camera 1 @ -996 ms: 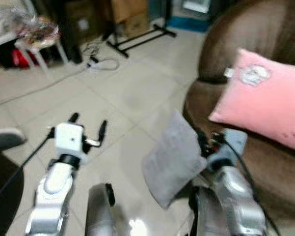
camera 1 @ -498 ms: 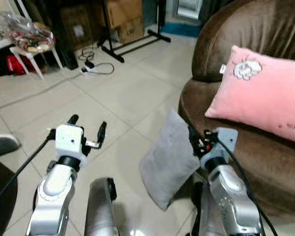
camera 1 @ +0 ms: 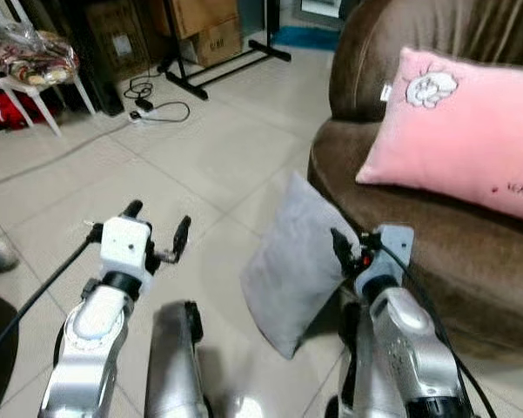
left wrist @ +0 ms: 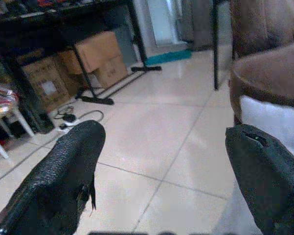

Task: Move the pillow to the sofa from floor

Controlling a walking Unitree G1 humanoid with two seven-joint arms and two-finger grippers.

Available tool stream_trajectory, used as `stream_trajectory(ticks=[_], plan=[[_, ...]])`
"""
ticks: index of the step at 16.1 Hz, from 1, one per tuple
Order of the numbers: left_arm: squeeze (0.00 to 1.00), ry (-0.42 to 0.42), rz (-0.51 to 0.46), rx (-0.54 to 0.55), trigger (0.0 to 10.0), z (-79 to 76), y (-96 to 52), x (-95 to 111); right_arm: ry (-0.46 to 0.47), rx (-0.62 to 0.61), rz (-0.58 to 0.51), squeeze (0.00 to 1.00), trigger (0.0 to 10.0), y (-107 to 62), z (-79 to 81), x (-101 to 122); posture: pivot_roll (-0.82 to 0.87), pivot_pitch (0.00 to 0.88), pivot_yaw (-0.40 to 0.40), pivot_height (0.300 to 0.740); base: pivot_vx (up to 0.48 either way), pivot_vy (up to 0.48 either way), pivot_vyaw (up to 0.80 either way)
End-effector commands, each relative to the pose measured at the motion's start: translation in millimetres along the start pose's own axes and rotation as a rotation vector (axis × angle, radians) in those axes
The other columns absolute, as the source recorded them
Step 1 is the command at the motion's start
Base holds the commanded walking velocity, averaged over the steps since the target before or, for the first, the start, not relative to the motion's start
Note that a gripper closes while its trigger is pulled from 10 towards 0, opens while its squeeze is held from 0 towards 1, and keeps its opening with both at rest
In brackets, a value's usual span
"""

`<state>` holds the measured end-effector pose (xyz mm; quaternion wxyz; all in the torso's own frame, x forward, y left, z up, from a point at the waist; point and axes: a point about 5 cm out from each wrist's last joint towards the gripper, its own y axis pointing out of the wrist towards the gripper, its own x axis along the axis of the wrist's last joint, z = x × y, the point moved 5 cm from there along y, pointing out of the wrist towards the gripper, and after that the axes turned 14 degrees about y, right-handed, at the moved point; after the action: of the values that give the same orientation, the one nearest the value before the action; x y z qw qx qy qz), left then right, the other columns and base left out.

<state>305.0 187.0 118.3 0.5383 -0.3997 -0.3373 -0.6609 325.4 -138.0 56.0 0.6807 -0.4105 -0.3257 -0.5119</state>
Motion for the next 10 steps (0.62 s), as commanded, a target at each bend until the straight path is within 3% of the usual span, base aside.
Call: stream_trajectory(ticks=[1,3,4,5,10], plan=[[0.78,0.006,-0.007,-0.08,10.0,-7.2,7.0,2,-0.02,-0.005,0.008,0.0,10.0,8.5,-2.3,-1,-0.03,0.074,0.08,0.379,0.0,0.0,0.0],[0.78,-0.008,-0.018,-0.152,10.0,-15.1,9.5,5,-0.047,-0.017,0.014,0.0,10.0,16.6,-4.5,0,-0.03,0.103,0.085,0.364,0.0,0.0,0.0],[0.78,-0.02,-0.029,-0.229,10.0,-23.3,9.7,7,-0.046,-0.025,0.01,0.91,10.0,23.9,-5.9,3,-0.02,0.118,0.087,0.364,0.0,0.0,0.0],[0.79,-0.025,-0.039,-0.29,10.0,-30.2,7.4,9,-0.042,-0.031,0.001,1.0,10.0,28.9,-7.2,6,-0.03,0.137,0.089,0.364,0.0,0.0,0.0],[0.78,-0.063,-0.085,-0.561,10.0,-66.8,-16.1,19,-0.103,-0.101,-0.071,1.0,10.0,47.3,-19.5,32,-0.03,0.206,0.092,0.364,0.0,0.0,0.0]])
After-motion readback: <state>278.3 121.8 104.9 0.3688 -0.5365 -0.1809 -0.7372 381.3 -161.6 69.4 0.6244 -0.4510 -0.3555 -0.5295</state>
